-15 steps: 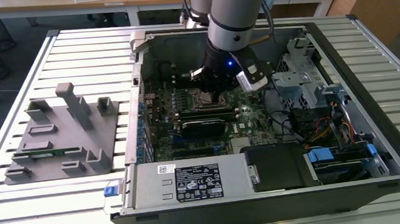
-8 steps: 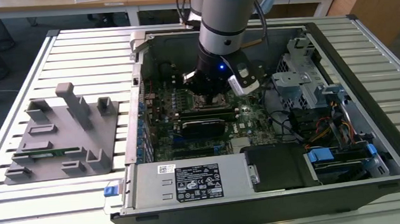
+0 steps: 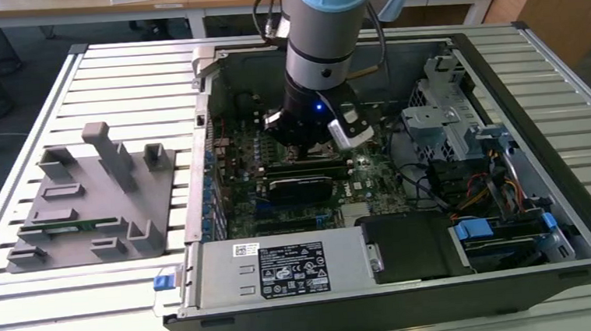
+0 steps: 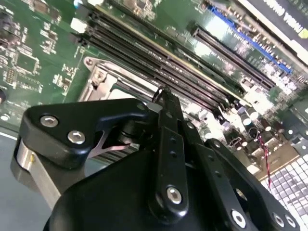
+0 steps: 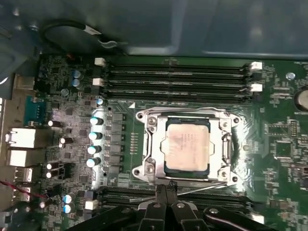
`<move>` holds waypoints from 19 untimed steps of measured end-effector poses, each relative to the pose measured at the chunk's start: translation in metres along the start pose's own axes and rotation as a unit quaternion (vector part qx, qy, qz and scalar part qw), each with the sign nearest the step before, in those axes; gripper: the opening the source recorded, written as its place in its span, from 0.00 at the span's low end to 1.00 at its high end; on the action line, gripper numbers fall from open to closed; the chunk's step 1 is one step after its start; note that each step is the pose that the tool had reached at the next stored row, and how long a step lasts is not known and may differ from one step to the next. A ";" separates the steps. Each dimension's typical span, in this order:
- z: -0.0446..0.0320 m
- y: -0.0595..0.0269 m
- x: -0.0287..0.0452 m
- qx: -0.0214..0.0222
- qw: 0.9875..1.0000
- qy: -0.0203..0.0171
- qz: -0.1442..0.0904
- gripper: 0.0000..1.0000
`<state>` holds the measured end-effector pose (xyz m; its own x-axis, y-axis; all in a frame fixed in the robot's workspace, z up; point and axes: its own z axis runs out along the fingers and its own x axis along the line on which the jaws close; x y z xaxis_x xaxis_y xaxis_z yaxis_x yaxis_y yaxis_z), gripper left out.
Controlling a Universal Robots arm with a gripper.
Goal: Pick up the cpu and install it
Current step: 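Install the second cpu locking lever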
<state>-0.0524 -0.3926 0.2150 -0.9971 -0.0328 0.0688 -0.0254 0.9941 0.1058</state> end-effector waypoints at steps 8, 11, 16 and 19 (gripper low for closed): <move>0.0031 -0.0030 0.0057 -0.006 1.000 0.000 0.000 0.11; 0.0047 -0.0050 0.0087 -0.013 1.000 0.000 -0.001 0.11; 0.0057 -0.0085 0.0109 -0.031 1.000 -0.001 -0.002 0.11; 0.0055 -0.0128 0.0112 -0.034 0.999 -0.001 -0.002 0.11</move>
<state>-0.0636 -0.4051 0.2090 -0.9971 -0.0374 0.0665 -0.0254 0.9847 0.1725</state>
